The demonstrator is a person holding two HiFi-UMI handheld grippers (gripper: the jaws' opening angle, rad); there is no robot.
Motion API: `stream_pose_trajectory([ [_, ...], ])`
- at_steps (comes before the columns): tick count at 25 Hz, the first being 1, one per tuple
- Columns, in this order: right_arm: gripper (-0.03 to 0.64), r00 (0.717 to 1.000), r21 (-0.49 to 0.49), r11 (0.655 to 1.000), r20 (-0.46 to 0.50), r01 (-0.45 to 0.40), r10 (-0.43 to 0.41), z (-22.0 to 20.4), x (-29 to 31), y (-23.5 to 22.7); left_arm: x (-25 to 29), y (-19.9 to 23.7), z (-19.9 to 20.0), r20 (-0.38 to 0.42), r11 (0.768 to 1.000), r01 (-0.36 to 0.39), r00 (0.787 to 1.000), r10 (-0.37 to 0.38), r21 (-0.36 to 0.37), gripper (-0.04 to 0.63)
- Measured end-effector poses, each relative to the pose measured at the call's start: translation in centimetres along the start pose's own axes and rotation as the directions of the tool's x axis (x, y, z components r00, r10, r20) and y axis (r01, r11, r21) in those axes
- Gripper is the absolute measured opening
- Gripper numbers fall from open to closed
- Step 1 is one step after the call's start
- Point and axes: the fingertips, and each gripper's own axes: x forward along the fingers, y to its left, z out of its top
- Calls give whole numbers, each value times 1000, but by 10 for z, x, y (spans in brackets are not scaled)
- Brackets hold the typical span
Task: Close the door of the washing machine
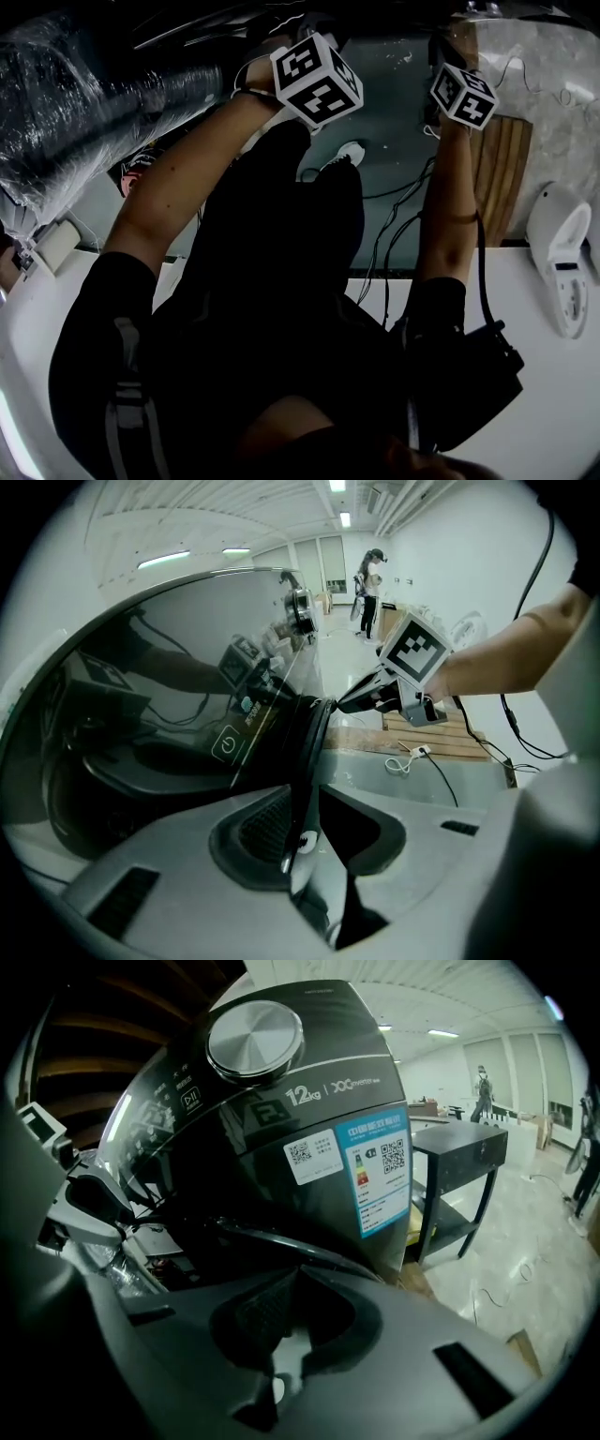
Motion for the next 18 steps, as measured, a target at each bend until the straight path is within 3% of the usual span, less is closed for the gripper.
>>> stream_pose_trajectory([
  [4, 6, 1000, -26, 1000, 8, 12, -12, 2, -8, 5, 0, 1, -2, 44, 998, 25, 999, -22, -59, 95],
  [7, 6, 1000, -51, 998, 22, 21, -20, 6, -23, 6, 0, 6, 0, 61, 999, 8, 998, -5, -52, 95],
  [11, 6, 999, -7, 999, 21, 38, -38, -2, -57, 9, -17, 2, 9, 124, 995, 37, 992, -25, -95, 95],
  [18, 5, 996, -15, 1000, 87, 6, -4, 21, -129, 45, -85, 1, 33, 245, 976, -8, 967, 62, -217, 95],
])
